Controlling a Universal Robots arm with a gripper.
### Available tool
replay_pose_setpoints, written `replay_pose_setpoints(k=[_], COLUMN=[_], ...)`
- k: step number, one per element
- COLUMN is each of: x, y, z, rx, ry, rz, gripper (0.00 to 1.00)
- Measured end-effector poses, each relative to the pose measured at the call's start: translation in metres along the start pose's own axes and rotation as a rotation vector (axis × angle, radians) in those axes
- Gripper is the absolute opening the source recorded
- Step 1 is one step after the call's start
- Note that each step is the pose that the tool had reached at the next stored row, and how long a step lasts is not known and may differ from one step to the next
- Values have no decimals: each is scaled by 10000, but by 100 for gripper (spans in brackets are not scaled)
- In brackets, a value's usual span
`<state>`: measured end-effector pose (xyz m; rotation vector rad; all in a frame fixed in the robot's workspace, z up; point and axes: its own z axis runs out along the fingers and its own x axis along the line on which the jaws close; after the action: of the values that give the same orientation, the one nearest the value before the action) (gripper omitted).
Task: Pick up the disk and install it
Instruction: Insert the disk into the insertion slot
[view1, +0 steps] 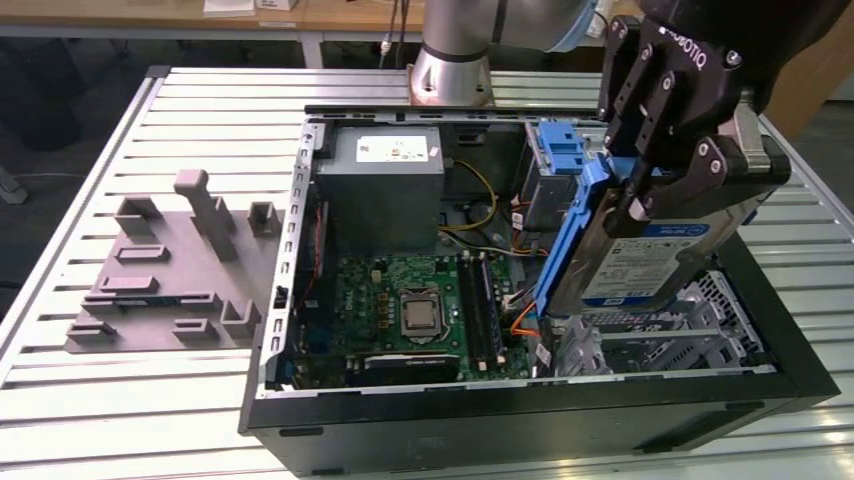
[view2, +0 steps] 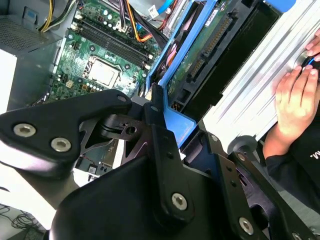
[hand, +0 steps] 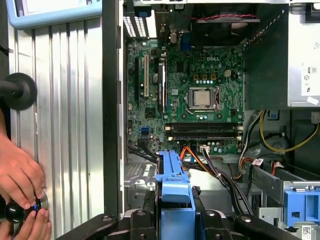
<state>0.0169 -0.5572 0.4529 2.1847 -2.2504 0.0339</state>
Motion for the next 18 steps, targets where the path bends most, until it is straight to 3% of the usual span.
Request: replay_pose_setpoints(k=[6,18], x=[32,34], y=[-23,-239], z=[6,21], rx=[1,0], ry=[0,1], rz=[-1,-1], gripper=[36,36])
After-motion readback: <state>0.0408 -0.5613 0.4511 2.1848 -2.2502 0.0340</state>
